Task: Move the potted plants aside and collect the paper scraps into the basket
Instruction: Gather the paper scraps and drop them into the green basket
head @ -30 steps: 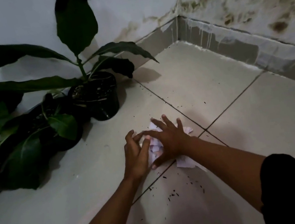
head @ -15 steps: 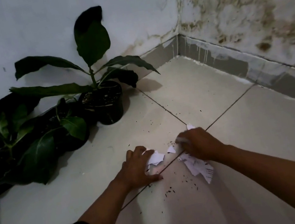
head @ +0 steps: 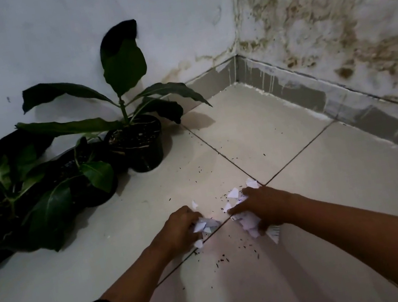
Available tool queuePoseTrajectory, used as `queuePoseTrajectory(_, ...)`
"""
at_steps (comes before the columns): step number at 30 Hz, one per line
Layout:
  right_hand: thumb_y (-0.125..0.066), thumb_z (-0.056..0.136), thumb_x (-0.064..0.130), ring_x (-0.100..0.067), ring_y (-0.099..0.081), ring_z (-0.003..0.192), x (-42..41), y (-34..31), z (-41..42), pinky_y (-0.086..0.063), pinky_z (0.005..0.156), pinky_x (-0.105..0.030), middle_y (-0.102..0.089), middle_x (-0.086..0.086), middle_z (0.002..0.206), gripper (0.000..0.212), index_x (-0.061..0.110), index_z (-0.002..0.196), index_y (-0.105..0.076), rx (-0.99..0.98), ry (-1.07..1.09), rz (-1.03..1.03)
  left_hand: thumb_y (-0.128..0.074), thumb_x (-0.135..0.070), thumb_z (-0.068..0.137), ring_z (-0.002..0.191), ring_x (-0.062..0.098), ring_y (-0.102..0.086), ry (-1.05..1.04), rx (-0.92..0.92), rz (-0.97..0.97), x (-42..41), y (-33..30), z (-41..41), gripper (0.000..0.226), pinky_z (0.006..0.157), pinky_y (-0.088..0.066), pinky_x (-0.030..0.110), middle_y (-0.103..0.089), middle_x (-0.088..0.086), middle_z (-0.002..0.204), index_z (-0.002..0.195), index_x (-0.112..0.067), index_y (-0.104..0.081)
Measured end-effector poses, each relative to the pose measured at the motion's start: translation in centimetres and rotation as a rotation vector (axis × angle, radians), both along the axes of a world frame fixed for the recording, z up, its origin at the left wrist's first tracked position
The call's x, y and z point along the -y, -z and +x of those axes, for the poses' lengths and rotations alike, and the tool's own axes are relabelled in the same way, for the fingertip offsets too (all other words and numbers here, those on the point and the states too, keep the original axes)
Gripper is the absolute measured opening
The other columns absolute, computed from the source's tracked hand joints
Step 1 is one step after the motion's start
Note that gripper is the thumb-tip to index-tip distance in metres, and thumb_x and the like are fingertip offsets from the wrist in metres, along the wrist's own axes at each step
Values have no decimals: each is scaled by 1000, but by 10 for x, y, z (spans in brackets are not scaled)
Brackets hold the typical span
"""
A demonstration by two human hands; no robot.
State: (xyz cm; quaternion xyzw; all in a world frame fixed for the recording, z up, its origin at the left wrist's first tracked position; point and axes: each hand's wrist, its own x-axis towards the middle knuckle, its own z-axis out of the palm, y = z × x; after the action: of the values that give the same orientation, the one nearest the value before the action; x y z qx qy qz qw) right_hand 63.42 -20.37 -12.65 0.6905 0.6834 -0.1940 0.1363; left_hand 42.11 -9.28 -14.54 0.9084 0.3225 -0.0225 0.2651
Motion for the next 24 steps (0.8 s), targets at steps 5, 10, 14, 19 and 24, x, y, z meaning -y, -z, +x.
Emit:
queuePoseTrajectory(5,-67,79,15,-28,-56,110,7,-2,-5,-44,87,-30,-55,-9,124,37,21,115,-66,-91,-23,173,-64,-14,83,83,15,-64,-32,69,80,5,0,7,14,69,-48,22,-69,3,92,90,-16,-76)
queuePoseTrajectory(10,-62,88,21,-27,-60,105,19,5,-9,-42,84,-28,-62,-15,111,22,5,99,-72,-152,63,201,-74,-8,73,69,8,-65,-95,74,39,2,-2,13,7,70,-53,27,-75,5,79,79,-9,-76)
queuePoseTrajectory(14,-67,79,13,-25,-64,94,30,6,-7,-39,71,-24,-70,-13,98,16,7,90,-76,-277,289,330,-68,-4,77,71,13,-63,-230,117,-9,4,-11,19,8,70,-50,27,-74,8,80,77,-4,-76)
queuePoseTrajectory(19,-73,77,14,-13,-61,84,41,-27,16,-38,62,-20,-66,-2,72,18,15,61,-68,-481,707,485,-73,-8,80,75,21,-67,-463,293,-261,16,-51,53,5,70,-58,26,-69,11,81,81,-2,-71)
queuePoseTrajectory(24,-84,70,19,-11,-55,93,77,-80,52,-37,78,-19,-60,5,89,25,12,91,-73,-761,1023,691,-70,-4,81,70,20,-65,-492,538,-590,47,-108,131,21,67,-59,22,-60,16,84,89,15,-63)
